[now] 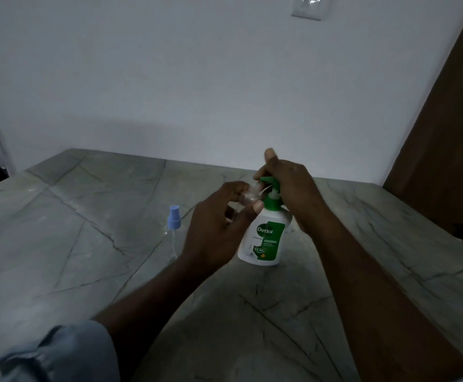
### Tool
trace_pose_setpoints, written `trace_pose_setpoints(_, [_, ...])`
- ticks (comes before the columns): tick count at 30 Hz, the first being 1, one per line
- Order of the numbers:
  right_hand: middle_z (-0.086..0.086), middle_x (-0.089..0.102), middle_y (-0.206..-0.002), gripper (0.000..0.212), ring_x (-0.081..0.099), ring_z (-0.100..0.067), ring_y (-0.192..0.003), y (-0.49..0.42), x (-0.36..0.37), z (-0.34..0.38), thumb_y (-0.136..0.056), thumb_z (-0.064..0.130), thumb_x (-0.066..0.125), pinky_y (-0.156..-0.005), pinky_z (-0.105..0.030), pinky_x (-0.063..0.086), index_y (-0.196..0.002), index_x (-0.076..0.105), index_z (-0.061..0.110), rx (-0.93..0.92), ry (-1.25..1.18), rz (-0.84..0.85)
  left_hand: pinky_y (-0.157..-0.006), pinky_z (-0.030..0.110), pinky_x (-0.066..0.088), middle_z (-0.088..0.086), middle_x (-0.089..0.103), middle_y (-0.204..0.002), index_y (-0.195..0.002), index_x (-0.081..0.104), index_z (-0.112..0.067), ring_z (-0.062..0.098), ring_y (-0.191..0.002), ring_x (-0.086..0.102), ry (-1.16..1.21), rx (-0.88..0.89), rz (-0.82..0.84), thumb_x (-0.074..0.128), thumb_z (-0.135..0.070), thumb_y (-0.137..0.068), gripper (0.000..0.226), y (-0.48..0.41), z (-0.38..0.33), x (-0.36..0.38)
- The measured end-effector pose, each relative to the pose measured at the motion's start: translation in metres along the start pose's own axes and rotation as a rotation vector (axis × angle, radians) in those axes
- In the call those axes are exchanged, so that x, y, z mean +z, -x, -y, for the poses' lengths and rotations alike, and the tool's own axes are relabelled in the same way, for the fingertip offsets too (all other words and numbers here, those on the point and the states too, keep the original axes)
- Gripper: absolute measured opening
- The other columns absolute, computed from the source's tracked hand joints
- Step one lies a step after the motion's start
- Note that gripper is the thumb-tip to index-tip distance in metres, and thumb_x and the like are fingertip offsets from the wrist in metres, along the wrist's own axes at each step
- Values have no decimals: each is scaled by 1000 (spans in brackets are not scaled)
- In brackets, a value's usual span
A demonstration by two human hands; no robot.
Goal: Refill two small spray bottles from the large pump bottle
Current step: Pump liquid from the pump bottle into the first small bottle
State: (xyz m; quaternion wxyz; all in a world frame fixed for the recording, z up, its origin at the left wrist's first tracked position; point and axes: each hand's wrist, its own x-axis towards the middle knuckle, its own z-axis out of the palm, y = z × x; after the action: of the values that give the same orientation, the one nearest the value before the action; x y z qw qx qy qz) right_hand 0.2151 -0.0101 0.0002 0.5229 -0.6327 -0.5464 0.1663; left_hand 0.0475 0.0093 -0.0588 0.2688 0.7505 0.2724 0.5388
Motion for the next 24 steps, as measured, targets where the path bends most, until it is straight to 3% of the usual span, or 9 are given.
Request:
trace_pose_setpoints(2, [1,78,-80,69,75,-17,-73,-2,-16,-17,-88,82,35,-71,-36,59,-78,74,26,39,-111,-175,-65,37,61,-14,70,-104,-121,60,-30,6,-79,70,0,-11,-4,57,-57,-92,39,6,9,0])
trace_pose_setpoints(4, [2,78,-87,58,73,-19,-84,-11,-48,-47,-88,75,45,-74,-33,53,-86,73,24,52,54,-377,-64,34,61,-15,69,-103,-120,57,-34,5,-78,70,4,-15,-6,54,-61,-90,40,8,13,2])
trace_pose_setpoints(5, [2,77,-98,49,71,-22,-95,-15,-64,-66,-89,67,51,-78,-32,48,-94,73,24,98,267,-377,-63,32,61,-15,69,-102,-119,56,-35,5,-78,70,0,-16,-11,54,-61,-90,39,7,14,3])
trace_pose_setpoints(7, [-6,70,-125,38,64,-28,-115,-16,-82,-106,-94,47,63,-85,-29,40,-119,69,20,258,635,-180,-64,32,60,-15,68,-102,-117,55,-37,4,-80,69,-10,-21,-17,55,-60,-91,35,6,13,6])
trace_pose_setpoints(9, [-10,67,-132,35,62,-29,-118,-10,-84,-139,-94,30,68,-89,-28,41,-126,67,16,342,706,-48,-65,32,61,-16,67,-101,-116,53,-38,4,-81,69,-11,-32,-14,55,-58,-92,31,6,13,7])
trace_pose_setpoints(14, [-2,73,-120,27,66,-13,-102,-5,-64,-145,-90,15,71,-87,-18,41,-116,73,22,225,704,-15,-68,39,61,-12,67,-104,-118,55,-32,9,-81,69,-22,-61,-5,56,-56,-92,35,7,13,6])
trace_pose_setpoints(18, [12,69,-102,46,58,11,-81,4,-38,-122,-77,21,86,-65,-2,38,-118,67,30,45,565,97,-67,46,62,-7,68,-106,-123,58,-21,15,-81,70,-29,-53,-2,59,-51,-97,40,8,9,2])
trace_pose_setpoints(21, [23,62,-83,26,55,14,-75,10,-21,-110,-83,22,82,-62,-3,36,-89,64,39,-46,569,161,-67,47,62,-3,68,-107,-126,58,-16,17,-80,71,-26,-69,-21,56,-56,-91,54,8,7,-4])
trace_pose_setpoints(24, [23,61,-78,41,60,6,-73,16,-16,-108,-88,8,74,-64,-11,42,-75,60,44,-44,489,200,-65,48,62,-2,68,-106,-126,59,-15,18,-78,71,-11,-66,-33,60,-49,-95,46,9,7,-6])
